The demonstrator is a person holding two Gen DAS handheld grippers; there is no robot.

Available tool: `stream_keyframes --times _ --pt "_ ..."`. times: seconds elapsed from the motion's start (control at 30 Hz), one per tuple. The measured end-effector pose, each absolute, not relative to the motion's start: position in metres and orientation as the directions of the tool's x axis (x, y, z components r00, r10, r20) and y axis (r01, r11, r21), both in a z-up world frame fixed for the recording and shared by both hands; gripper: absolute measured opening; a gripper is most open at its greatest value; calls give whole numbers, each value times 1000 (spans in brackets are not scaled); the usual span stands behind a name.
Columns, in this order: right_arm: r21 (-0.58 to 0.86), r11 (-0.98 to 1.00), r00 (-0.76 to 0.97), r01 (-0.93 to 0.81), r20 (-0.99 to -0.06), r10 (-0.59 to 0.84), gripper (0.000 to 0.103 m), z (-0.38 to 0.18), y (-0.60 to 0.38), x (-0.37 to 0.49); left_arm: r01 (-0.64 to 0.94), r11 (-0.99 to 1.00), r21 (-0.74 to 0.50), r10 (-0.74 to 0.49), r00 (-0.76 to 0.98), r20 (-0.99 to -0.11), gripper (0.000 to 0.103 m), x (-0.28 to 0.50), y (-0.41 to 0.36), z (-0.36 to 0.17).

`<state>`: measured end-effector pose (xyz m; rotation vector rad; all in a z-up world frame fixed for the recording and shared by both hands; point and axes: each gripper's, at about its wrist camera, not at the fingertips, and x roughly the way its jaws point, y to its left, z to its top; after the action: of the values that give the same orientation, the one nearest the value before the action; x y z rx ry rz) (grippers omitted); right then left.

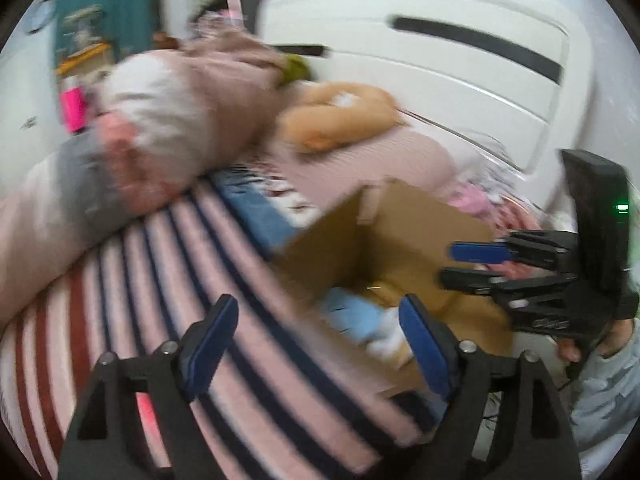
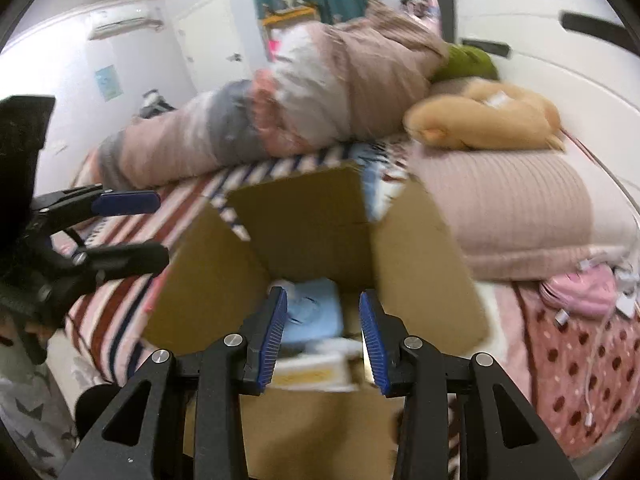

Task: Organize rigid objects
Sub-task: 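Lower the pump bottle and KATO-KATO tube into the box and open both grippers, then grasp the pink spray bottle upright with the right gripper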

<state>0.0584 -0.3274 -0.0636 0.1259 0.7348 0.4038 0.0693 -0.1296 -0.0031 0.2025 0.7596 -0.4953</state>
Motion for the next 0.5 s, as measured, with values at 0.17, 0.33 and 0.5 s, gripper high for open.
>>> stream_keyframes --times 0.17,0.33,0.5 --pt "262 830 633 -493 -547 548 34 -32 -264 45 308 951 20 -203 672 -712 84 59 -34 -28" --pt "266 710 486 -652 -572 661 43 -31 -170 44 216 976 -24 -162 651 -742 84 53 41 -75" --pt "291 667 322 -686 -701 636 43 -91 -88 71 150 983 -109 -178 603 -777 84 47 95 -123"
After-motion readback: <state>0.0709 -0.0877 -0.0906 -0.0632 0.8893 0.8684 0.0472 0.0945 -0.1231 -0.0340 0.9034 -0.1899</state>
